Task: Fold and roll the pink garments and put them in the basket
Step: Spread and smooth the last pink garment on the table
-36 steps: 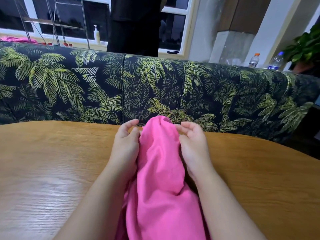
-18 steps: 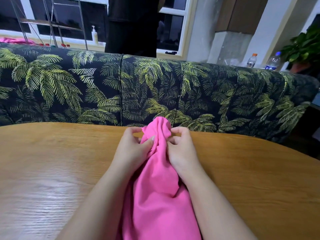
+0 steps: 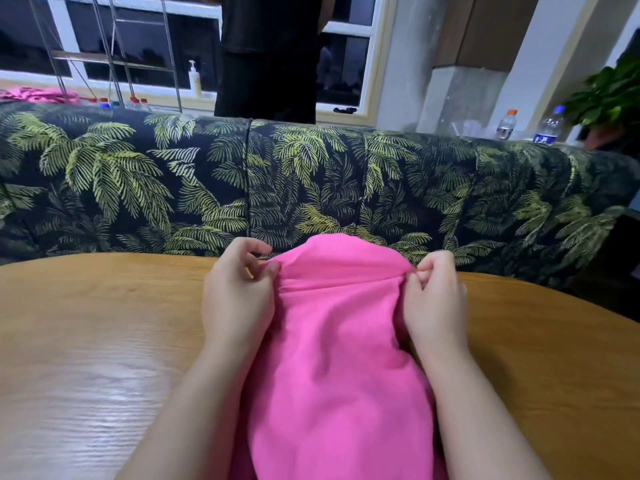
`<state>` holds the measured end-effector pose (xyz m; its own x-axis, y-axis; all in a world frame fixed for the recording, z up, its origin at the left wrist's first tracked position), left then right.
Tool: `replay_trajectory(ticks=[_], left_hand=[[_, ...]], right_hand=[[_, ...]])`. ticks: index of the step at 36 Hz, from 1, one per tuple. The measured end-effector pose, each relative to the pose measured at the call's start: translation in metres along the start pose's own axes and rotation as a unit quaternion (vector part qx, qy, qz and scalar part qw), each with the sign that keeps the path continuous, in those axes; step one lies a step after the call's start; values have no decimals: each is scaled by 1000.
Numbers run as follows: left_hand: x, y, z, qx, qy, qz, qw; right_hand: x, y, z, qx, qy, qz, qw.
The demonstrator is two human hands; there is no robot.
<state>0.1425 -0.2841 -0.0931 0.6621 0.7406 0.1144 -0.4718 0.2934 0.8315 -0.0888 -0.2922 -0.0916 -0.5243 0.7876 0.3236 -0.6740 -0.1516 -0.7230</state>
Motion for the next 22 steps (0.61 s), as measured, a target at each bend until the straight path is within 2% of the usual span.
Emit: replay_trajectory(ticks=[3, 6, 10, 13, 17, 22], left_hand=[[-4, -5, -1, 4, -19, 6, 1000], [-12, -11, -3, 36, -61, 6, 997], [-15, -21, -16, 178, -109, -14, 978], [-9, -21, -30, 208, -173, 18, 963], [7, -19, -39, 192, -221, 82, 953], [42, -3, -16, 134, -169, 73, 974]], right_hand=[[1, 4, -2, -2, 17, -11, 1000], [-6, 3, -8, -59, 4, 52, 997], [-18, 1, -23, -167, -103, 86, 977], [-24, 0, -39, -212, -195, 75, 955], [-15, -1, -55, -177, -235, 62, 954], [21, -12, -40, -77, -206, -18, 975]])
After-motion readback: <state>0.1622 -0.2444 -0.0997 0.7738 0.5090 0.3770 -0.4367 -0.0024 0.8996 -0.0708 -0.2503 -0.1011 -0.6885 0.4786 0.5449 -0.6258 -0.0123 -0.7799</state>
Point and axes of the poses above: each hand's wrist, its own z-axis towards the middle knuckle, its own x-axis out of the back of the hand, y = z × x, the point moved 2 cm from there along z, towards the middle knuckle, and after that the axes turned 13 degrees about y, right-handed, at the moved point
